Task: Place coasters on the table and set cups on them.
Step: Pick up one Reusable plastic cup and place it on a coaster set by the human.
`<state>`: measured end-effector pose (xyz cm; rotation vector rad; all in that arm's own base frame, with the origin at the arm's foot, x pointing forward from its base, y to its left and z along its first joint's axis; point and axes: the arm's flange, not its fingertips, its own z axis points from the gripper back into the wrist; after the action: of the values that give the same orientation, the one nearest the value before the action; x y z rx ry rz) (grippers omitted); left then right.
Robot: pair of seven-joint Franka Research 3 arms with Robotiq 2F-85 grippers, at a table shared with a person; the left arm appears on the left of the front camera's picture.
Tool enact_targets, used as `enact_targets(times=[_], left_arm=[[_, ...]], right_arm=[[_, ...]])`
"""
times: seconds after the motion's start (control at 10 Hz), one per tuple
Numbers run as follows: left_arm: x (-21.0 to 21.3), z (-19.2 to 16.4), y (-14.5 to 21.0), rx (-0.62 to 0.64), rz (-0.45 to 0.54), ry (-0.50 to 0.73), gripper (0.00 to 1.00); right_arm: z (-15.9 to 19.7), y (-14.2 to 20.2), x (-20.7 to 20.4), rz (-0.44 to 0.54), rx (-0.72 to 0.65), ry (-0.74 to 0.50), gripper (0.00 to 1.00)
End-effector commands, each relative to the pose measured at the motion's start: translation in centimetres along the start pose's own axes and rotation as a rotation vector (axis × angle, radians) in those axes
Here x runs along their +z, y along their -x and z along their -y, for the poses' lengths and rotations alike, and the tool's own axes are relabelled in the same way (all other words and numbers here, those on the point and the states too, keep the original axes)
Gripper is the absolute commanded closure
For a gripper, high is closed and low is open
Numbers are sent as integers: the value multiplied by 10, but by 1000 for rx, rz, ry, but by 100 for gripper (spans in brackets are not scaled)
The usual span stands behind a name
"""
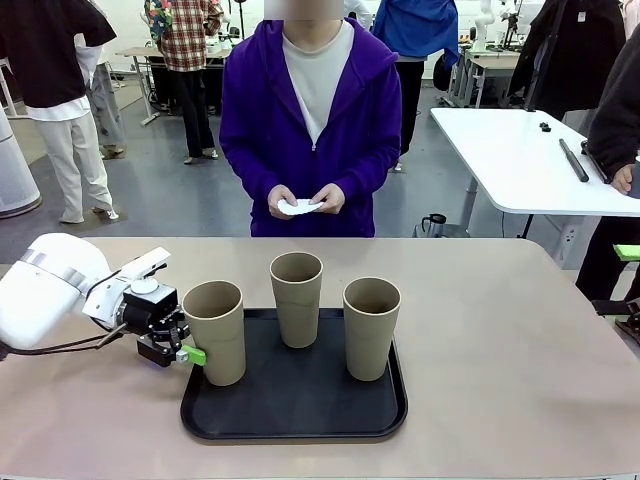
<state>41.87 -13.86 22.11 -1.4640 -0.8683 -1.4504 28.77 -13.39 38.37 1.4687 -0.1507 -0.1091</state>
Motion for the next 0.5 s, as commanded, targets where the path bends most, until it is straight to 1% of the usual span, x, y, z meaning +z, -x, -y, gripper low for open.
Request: enact_targets(times=[0.0,0.1,0.2,0.3,0.4], left_arm=[[-7,-2,2,-48,-6,16,0],[-7,-2,2,-57,0,16,60],[-7,-1,1,-64,-2,20,60],[-7,-1,0,-64,-2,18,100],[-9,-1,-2,-64,-2,20,64]], right_arm=[[-1,-1,0,8,6,-10,0],[-1,-1,0,8,6,-10,0],[-1,-1,0,8,6,-10,0],[-1,-1,0,8,6,-10,0],[-1,-1,0,8,6,-10,0]])
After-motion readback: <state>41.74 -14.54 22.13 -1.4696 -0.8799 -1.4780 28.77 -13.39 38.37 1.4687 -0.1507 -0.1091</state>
